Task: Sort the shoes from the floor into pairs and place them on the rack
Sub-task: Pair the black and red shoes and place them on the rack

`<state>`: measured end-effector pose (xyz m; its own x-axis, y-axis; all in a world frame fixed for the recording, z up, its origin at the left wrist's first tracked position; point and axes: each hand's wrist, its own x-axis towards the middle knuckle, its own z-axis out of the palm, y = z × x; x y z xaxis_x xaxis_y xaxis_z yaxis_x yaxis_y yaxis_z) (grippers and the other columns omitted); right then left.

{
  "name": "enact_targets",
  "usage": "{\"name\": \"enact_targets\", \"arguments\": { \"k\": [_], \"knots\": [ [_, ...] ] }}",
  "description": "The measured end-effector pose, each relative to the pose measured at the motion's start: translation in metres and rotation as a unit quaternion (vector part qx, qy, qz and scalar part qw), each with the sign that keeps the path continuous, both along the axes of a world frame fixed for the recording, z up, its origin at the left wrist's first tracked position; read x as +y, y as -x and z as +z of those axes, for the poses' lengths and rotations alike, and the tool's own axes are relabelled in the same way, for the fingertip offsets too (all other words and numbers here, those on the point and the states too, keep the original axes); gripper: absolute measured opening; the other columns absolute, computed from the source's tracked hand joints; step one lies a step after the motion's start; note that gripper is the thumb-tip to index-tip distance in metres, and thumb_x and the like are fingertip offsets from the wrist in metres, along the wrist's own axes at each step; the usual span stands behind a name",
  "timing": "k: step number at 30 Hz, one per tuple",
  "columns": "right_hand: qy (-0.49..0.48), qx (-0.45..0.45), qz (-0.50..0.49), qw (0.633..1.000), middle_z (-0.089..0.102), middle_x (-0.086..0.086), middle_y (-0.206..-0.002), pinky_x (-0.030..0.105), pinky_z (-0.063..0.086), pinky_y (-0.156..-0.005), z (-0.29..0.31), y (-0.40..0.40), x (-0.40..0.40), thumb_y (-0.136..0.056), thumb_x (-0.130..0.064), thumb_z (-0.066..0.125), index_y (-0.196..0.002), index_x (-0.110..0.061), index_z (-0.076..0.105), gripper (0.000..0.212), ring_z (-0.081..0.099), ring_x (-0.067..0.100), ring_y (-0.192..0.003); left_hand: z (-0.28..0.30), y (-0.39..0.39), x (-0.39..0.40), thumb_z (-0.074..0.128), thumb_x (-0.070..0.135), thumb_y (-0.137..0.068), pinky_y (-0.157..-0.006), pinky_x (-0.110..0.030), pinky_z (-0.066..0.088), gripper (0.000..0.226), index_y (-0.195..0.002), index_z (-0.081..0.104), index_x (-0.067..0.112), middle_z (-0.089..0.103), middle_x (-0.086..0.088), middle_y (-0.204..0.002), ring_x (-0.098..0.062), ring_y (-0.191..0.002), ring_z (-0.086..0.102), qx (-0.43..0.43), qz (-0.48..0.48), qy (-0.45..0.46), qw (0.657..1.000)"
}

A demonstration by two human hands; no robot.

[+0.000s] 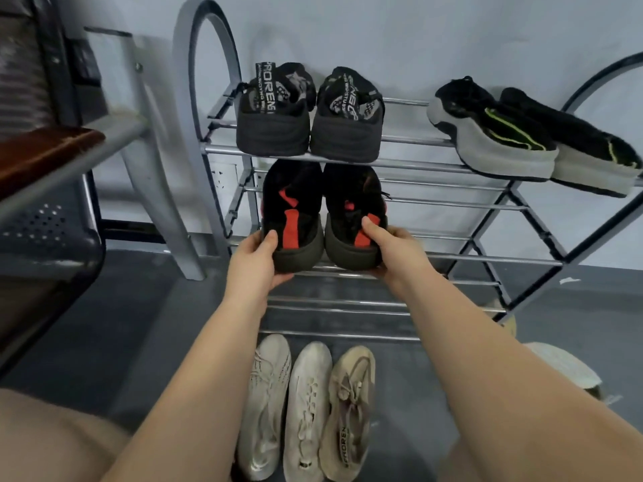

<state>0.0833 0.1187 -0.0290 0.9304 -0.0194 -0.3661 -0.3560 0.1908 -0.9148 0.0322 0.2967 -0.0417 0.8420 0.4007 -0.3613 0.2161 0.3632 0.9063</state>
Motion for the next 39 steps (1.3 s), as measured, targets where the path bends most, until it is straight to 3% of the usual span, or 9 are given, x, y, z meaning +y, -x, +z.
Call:
{"name": "enact_targets", "arguments": {
  "k": [6, 10, 14, 17, 21, 25, 28, 31, 39],
  "knots": [
    [0.000, -0.002, -0.018, 1.000, 0.070, 0.006, -0.092, 0.040, 0.058, -0.078, -0.014, -0.006, 0.019, -0.082, -0.024, 0.073, -0.102, -0.011, 0.063, 0.025, 0.068, 0.021, -0.084, -0.008, -0.010, 0.012, 0.047, 0.027, -0.099, -0.064, -0.029, 0.055, 0.041, -0.136, 0.046, 0.009, 0.058, -0.012, -0.128, -0.027, -0.110, 0.060, -0.006, 0.026, -0.056, 0.998],
    [0.012, -0.009, -0.017, 1.000, 0.070, 0.004, -0.088, 0.038, 0.058, -0.076, -0.016, -0.007, 0.024, -0.085, -0.025, 0.070, -0.085, -0.018, 0.063, 0.010, 0.068, 0.019, -0.081, -0.009, -0.012, 0.014, 0.046, 0.029, -0.099, -0.063, -0.025, 0.055, 0.040, -0.135, 0.047, 0.012, 0.057, -0.011, -0.128, -0.027, -0.112, 0.059, -0.017, 0.013, -0.086, 0.996],
    [0.026, -0.017, 0.005, 0.999, 0.070, 0.007, -0.099, 0.038, 0.057, -0.080, -0.015, -0.005, 0.023, -0.090, -0.029, 0.064, -0.086, -0.019, 0.063, 0.010, 0.067, 0.020, -0.089, -0.012, -0.013, 0.015, 0.045, 0.035, -0.098, -0.070, -0.028, 0.055, 0.032, -0.126, 0.050, 0.020, 0.059, -0.004, -0.120, -0.023, -0.109, 0.061, -0.030, -0.001, -0.112, 0.993],
    [0.072, -0.010, 0.043, 0.996, 0.068, 0.005, -0.109, 0.035, 0.057, -0.072, -0.009, -0.001, 0.020, -0.092, -0.040, 0.058, -0.104, -0.019, 0.062, 0.024, 0.065, 0.021, -0.099, -0.014, -0.013, 0.015, 0.043, 0.040, -0.098, -0.074, -0.030, 0.054, 0.045, -0.136, 0.045, 0.016, 0.055, 0.001, -0.124, -0.019, -0.110, 0.058, -0.032, -0.014, -0.160, 0.987],
    [0.135, -0.020, 0.099, 0.986, 0.063, -0.001, -0.123, 0.031, 0.056, -0.069, -0.004, 0.010, 0.014, -0.090, -0.050, 0.054, -0.129, -0.027, 0.053, 0.045, 0.062, 0.020, -0.109, -0.018, -0.010, 0.016, 0.039, 0.058, -0.091, -0.107, -0.045, 0.040, 0.069, -0.147, 0.030, 0.019, 0.032, -0.002, -0.153, -0.022, -0.136, 0.038, -0.013, -0.030, -0.234, 0.972],
    [0.219, -0.049, 0.127, 0.966, 0.056, -0.002, -0.130, 0.040, 0.054, -0.091, -0.001, 0.025, 0.002, -0.088, -0.052, 0.056, -0.148, -0.031, 0.030, 0.069, 0.055, 0.026, -0.120, -0.016, 0.005, 0.003, 0.037, 0.050, -0.095, -0.118, -0.039, 0.021, 0.069, -0.151, 0.014, 0.018, 0.014, -0.001, -0.159, -0.018, -0.145, 0.021, -0.021, -0.011, -0.257, 0.966],
    [0.323, -0.095, 0.154, 0.929, 0.034, -0.002, -0.152, 0.041, 0.035, -0.112, -0.001, 0.039, -0.012, -0.087, -0.055, 0.054, -0.152, -0.028, 0.017, 0.080, 0.037, 0.023, -0.138, -0.022, 0.024, -0.009, 0.039, 0.038, -0.099, -0.116, -0.033, 0.017, 0.066, -0.152, 0.005, 0.016, 0.010, -0.003, -0.159, -0.018, -0.145, 0.017, -0.011, 0.010, -0.295, 0.955],
    [0.443, -0.117, 0.209, 0.864, 0.012, -0.001, -0.160, 0.034, 0.019, -0.116, -0.006, 0.059, -0.029, -0.090, -0.056, 0.048, -0.153, -0.023, 0.010, 0.080, 0.014, 0.017, -0.147, -0.037, 0.042, -0.018, 0.040, 0.039, -0.098, -0.118, -0.041, 0.020, 0.069, -0.152, 0.005, 0.013, 0.012, -0.007, -0.159, -0.024, -0.144, 0.020, 0.018, -0.014, -0.345, 0.938],
    [0.601, -0.027, 0.327, 0.729, -0.004, 0.007, -0.161, 0.039, 0.020, -0.117, -0.034, 0.122, -0.076, -0.092, -0.061, 0.038, -0.153, -0.021, -0.004, 0.084, 0.015, 0.029, -0.146, -0.067, 0.090, -0.061, 0.036, 0.044, -0.098, -0.119, -0.034, 0.011, 0.069, -0.152, 0.004, 0.014, 0.003, -0.002, -0.161, -0.018, -0.148, 0.005, 0.056, -0.303, -0.532, 0.789]
  ]
}}
